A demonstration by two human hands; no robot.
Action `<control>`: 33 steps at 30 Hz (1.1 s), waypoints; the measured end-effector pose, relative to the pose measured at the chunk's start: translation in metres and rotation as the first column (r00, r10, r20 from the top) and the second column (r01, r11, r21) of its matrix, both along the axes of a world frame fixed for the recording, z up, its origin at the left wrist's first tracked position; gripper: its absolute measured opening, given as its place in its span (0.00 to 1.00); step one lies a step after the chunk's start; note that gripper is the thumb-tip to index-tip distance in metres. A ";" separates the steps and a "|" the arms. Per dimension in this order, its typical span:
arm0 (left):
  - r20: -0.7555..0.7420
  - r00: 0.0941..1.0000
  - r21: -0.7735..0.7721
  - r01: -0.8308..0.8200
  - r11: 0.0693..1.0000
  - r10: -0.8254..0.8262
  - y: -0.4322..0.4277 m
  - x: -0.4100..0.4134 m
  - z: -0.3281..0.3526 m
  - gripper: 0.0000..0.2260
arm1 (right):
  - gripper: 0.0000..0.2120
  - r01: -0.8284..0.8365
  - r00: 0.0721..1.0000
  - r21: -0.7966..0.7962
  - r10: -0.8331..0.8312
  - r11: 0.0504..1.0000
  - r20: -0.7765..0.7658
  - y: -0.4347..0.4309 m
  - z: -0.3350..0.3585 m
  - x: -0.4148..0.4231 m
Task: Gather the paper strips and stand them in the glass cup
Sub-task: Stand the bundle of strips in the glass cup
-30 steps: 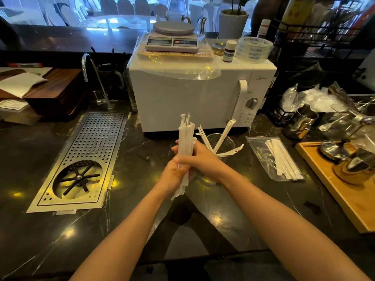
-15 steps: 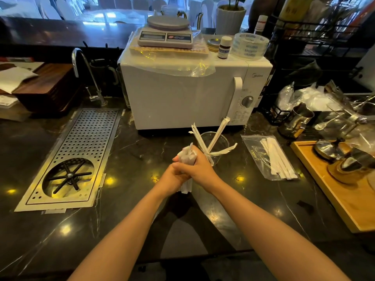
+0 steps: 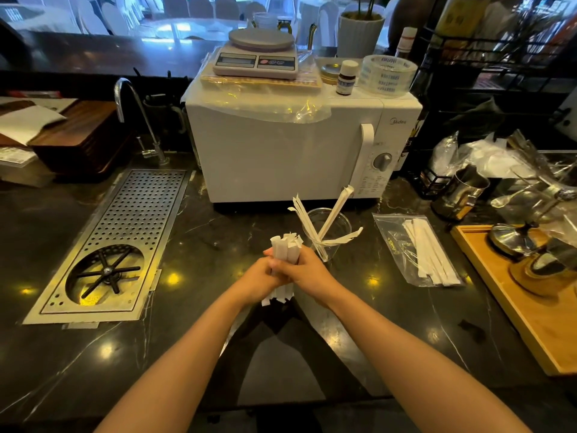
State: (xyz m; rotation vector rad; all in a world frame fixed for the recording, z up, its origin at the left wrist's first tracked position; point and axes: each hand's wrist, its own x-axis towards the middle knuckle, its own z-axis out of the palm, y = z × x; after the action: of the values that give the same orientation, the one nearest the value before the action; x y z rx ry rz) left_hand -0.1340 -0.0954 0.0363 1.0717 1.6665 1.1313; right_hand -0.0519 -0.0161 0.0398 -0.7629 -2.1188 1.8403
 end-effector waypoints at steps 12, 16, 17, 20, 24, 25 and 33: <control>-0.144 0.988 0.184 -0.024 0.983 0.051 0.027 -0.009 0.081 0.13 | 0.12 0.063 0.969 0.085 -0.040 0.994 -0.242 0.025 0.083 -0.004; -0.172 0.983 0.238 -0.024 0.971 0.067 0.052 -0.005 0.112 0.09 | 0.12 0.050 0.948 0.126 -0.007 0.991 -0.318 0.053 0.116 0.000; -0.176 0.982 0.250 -0.025 0.968 0.071 0.060 -0.003 0.116 0.09 | 0.12 0.053 0.945 0.139 -0.004 0.989 -0.326 0.060 0.121 0.000; -0.157 0.985 0.267 -0.030 0.963 0.075 0.081 0.002 0.122 0.08 | 0.10 0.047 0.947 0.167 0.009 0.985 -0.321 0.081 0.126 0.002; -0.137 0.988 0.241 -0.037 0.970 0.072 0.099 0.009 0.112 0.11 | 0.07 0.001 0.964 0.156 0.041 0.988 -0.262 0.104 0.113 0.006; -0.133 0.988 0.223 -0.044 0.974 0.075 0.103 0.011 0.108 0.12 | 0.07 -0.012 0.967 0.145 0.048 0.989 -0.249 0.108 0.108 0.006; -0.143 0.981 0.136 -0.109 0.985 0.128 0.120 0.008 0.079 0.20 | 0.08 -0.075 0.986 0.127 0.092 0.989 -0.139 0.126 0.083 0.004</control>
State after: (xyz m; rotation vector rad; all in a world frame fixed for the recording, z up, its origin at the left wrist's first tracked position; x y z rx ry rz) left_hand -0.1264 0.0248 0.1157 1.1766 1.8166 1.2755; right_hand -0.0483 0.1104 0.1224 -0.5036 -2.1753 1.7306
